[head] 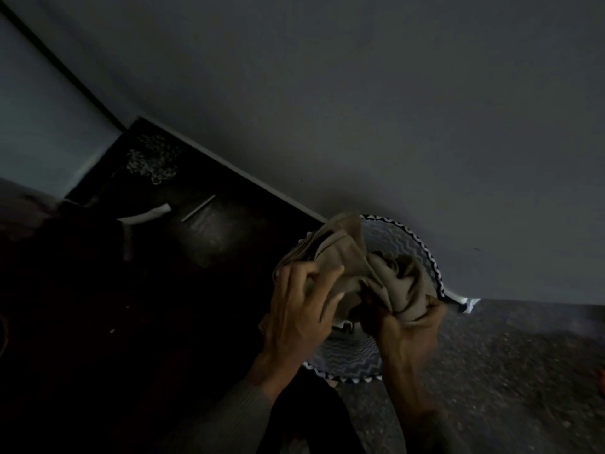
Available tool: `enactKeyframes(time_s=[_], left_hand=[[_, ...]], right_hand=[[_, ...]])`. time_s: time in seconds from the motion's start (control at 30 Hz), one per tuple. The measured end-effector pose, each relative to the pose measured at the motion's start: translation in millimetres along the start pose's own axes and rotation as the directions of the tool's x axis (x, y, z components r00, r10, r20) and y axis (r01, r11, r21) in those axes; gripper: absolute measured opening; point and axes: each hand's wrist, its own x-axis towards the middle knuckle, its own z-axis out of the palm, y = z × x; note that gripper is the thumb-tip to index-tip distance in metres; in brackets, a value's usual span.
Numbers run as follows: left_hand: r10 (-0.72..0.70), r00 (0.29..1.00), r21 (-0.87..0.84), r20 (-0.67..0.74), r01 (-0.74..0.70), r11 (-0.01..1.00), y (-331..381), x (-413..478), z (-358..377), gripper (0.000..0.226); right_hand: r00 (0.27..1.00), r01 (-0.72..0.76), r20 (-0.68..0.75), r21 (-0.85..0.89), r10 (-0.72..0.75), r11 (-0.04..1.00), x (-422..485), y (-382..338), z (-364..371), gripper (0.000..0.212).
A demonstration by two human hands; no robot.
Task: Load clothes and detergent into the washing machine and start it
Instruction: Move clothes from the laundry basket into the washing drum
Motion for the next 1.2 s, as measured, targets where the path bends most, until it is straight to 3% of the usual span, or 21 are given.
enactKeyframes(time_s=[0.1, 0.23, 0.37, 0.47, 0.53, 0.73, 0.93, 1.1, 1.2], left_hand=[[-0.063, 0.994, -0.094, 0.092, 0.072, 0.993, 6.9, -20.7, -11.5, 0.053], [-0.294, 0.927, -0.245, 0.233, 0.349, 0.905, 18.7, -25.6, -28.1, 0.104], [-0.454, 0.856, -0.268, 0.247, 0.510, 0.817, 25.2, -14.8, -58.8, 0.137], [-0.394, 0.845, -0.544, 0.362, 0.534, 0.647, 13.8, -3.2, -97.7, 0.144], [-0.286, 0.865, -0.682, 0.412, 0.501, 0.533, 2.6, 3.5, -126.4, 0.142], [-0.120, 0.866, -0.726, 0.486, 0.476, 0.496, -11.2, 27.2, -229.2, 0.128], [-0.069, 0.878, -0.781, 0.473, 0.455, 0.427, -6.0, 30.6, -342.9, 0.094], [-0.070, 0.944, -0.884, 0.324, 0.328, 0.334, -13.2, 11.1, -437.3, 0.050], [-0.136, 0.977, -0.950, 0.165, 0.194, 0.245, -30.2, -14.6, -479.8, 0.043]], right_hand=[[1.000, -0.019, 0.024, 0.052, 0.017, 0.998, -13.1, -13.9, -3.9, 0.068], [0.983, 0.011, 0.182, 0.161, -0.041, 0.987, -40.8, -41.9, -19.9, 0.062], [0.900, -0.003, 0.422, 0.260, -0.110, 0.966, -64.6, -71.1, -33.5, 0.050], [0.815, -0.024, 0.562, 0.270, -0.137, 0.962, -74.7, -97.2, -40.6, 0.060], [0.749, 0.010, 0.635, 0.275, -0.189, 0.961, -82.2, -119.0, -43.8, 0.061], [0.486, -0.034, 0.832, 0.324, -0.267, 0.946, -126.8, -196.8, -50.5, 0.080], [0.346, -0.049, 0.883, 0.353, -0.316, 0.934, -197.2, -271.4, -56.0, 0.097], [0.257, 0.190, 0.855, 0.413, -0.451, 0.891, -270.7, -333.7, -55.9, 0.096], [0.163, 0.328, 0.829, 0.465, -0.534, 0.822, -319.6, -377.0, -51.2, 0.087]])
